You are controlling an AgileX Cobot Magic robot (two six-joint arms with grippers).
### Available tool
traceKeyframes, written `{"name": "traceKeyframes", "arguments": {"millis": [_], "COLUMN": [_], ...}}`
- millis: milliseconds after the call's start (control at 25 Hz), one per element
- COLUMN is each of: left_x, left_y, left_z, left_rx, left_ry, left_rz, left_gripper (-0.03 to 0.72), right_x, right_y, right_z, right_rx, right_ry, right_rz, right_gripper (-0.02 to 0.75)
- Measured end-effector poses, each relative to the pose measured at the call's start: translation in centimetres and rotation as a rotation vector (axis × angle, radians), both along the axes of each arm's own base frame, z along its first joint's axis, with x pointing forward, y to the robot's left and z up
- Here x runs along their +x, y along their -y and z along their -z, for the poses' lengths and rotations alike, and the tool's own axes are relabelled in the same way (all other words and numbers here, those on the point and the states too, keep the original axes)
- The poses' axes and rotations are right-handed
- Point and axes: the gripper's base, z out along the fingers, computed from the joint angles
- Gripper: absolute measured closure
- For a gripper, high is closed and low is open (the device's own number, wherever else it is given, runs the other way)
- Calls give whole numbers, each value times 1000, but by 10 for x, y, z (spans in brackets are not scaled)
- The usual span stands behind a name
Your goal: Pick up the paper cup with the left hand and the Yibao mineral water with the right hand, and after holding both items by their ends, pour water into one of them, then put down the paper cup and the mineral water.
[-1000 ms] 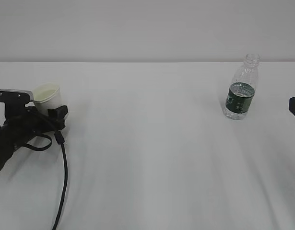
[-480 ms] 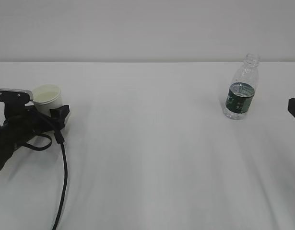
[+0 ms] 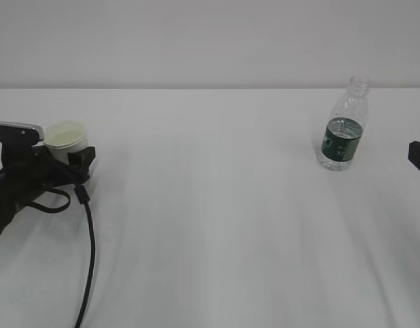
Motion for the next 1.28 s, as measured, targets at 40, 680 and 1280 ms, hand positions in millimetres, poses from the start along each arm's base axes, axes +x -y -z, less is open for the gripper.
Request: {"name": "traceKeyframes", "arguments": {"millis": [40,680,1280], "left_x": [-1,-12,-33], "left_y": [0,-1,0], "left_z": [-1,-8,-30], "left_rx": [1,6,11], "left_ry": [1,-8,2], "left_rz": [-1,0,26], "left_gripper": [98,98,98], "right_x": [0,0,0], "right_y": [0,0,0], "right_z": [0,0,0], "right_rx": [0,7,17], "right_ry": [0,-1,-3], "right_rz": [0,2,6], "right_gripper": [147,147,147]}}
